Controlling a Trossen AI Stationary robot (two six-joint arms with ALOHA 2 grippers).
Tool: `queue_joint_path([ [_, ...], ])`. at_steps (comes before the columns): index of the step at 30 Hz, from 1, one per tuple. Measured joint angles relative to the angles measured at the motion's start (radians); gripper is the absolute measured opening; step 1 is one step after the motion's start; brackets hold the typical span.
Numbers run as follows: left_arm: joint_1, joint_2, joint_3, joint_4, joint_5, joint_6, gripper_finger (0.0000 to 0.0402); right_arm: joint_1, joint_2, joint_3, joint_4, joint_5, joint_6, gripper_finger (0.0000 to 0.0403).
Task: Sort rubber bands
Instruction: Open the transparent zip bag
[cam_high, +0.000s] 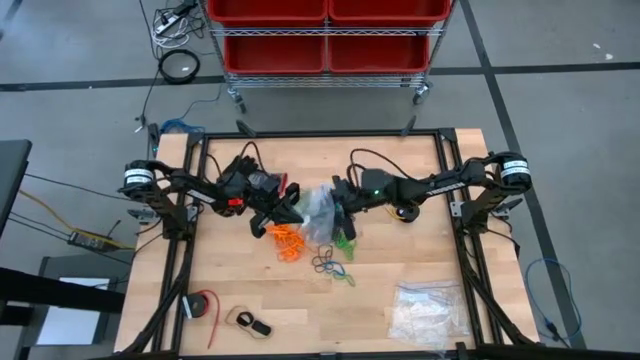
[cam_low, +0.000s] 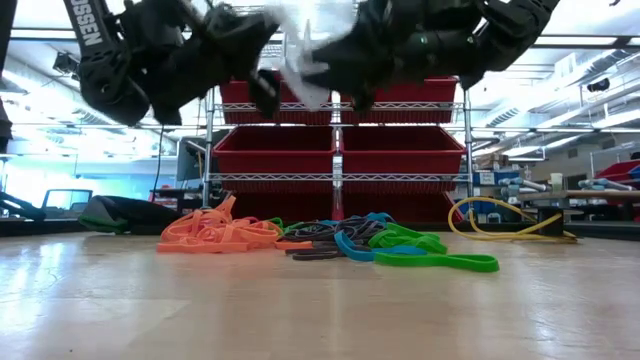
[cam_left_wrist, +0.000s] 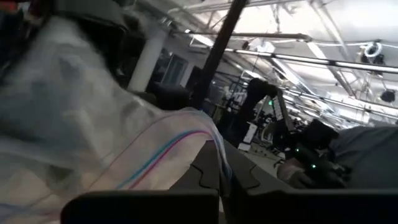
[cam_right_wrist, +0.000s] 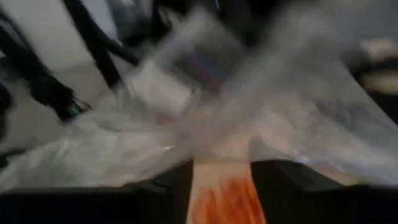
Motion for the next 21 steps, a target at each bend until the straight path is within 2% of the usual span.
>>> queue_joint_path([
  [6, 0.076, -0.012, -0.119, 0.011, 0.003, -0.046, 0.0001, 0.037, -0.005, 0.000, -0.219, 0.193, 0.017, 0.0193],
  [14, 0.129, -0.128, -0.247, 0.005, 0.003, -0.056, 0.0000, 0.078, -0.057, 0.000, -0.461, 0.348, 0.054, 0.0185],
  [17, 0.136, -0.182, -0.266, -0.064, 0.018, -0.060, 0.0000, 0.091, -0.095, 0.000, -0.546, 0.384, 0.067, 0.0182],
  [21, 0.126, -0.245, -0.254, -0.284, 0.033, -0.053, 0.0000, 0.101, -0.178, 0.000, -0.621, 0.420, 0.068, 0.0180],
])
